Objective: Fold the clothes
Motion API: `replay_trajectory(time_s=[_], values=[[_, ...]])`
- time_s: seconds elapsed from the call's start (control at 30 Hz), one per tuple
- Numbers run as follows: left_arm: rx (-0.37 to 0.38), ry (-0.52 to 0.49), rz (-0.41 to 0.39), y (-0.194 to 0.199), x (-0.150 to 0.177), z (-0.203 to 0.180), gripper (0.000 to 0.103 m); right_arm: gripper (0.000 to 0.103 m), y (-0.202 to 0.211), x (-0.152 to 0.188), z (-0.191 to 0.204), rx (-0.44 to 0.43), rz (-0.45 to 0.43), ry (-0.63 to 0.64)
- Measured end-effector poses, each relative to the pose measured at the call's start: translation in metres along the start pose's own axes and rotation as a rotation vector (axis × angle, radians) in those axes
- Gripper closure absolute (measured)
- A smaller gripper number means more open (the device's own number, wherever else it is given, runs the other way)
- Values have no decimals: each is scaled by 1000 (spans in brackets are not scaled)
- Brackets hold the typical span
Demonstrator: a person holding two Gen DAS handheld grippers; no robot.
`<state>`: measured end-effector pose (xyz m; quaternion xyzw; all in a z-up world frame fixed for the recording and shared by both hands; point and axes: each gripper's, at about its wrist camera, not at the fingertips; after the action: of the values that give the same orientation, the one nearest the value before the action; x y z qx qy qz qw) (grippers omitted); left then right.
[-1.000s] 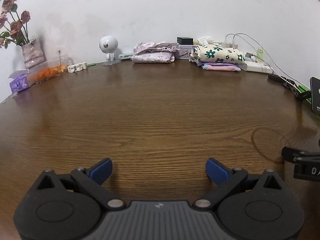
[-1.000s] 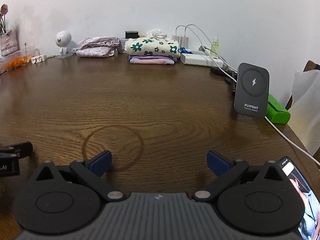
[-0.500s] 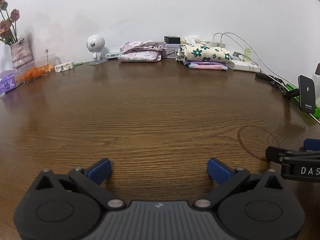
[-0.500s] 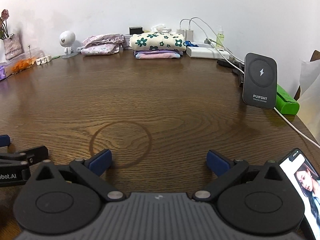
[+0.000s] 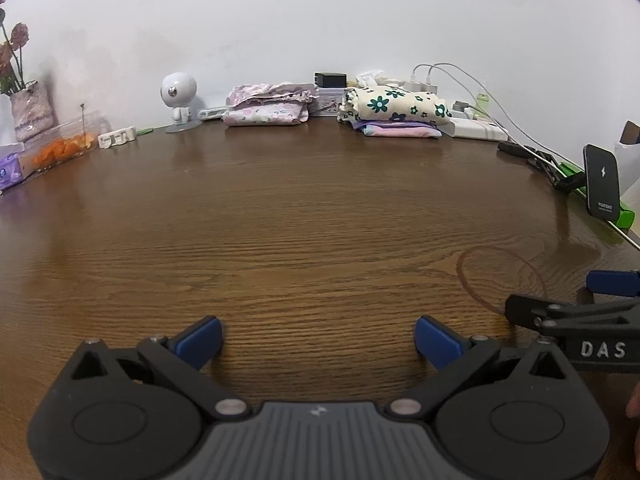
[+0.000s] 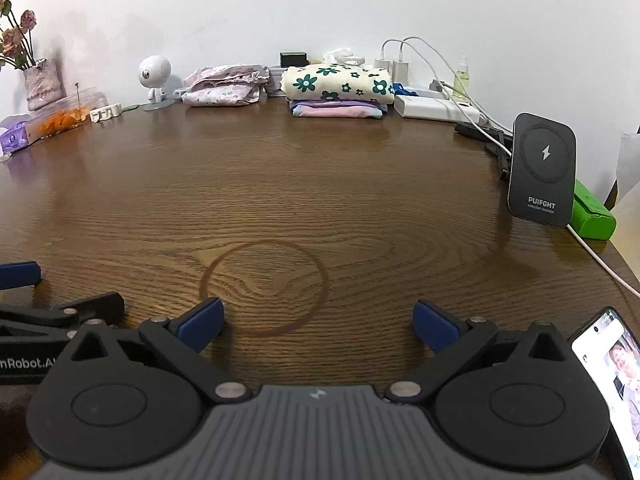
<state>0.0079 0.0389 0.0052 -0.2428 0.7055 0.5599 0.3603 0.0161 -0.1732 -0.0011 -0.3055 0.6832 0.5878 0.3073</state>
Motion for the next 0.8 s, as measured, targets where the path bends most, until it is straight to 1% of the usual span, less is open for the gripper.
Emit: replay_trajectory(time_s=[0.13, 0.8], values=[[-23, 17, -4, 0, 0, 0, 0, 0, 2, 2, -1, 2, -5, -1], [-17, 12, -4, 2, 2, 0, 0, 1, 0, 2, -3, -3, -4, 0]])
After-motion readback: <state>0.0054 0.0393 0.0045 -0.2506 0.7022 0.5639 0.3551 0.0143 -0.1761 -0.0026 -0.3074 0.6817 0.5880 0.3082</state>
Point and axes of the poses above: each gripper's, at about its wrist camera, not at the fingertips, and y roughly against the way its jaws point, z to its left, x to its underside, and after that the axes turned 12 degrees about x, right-handed
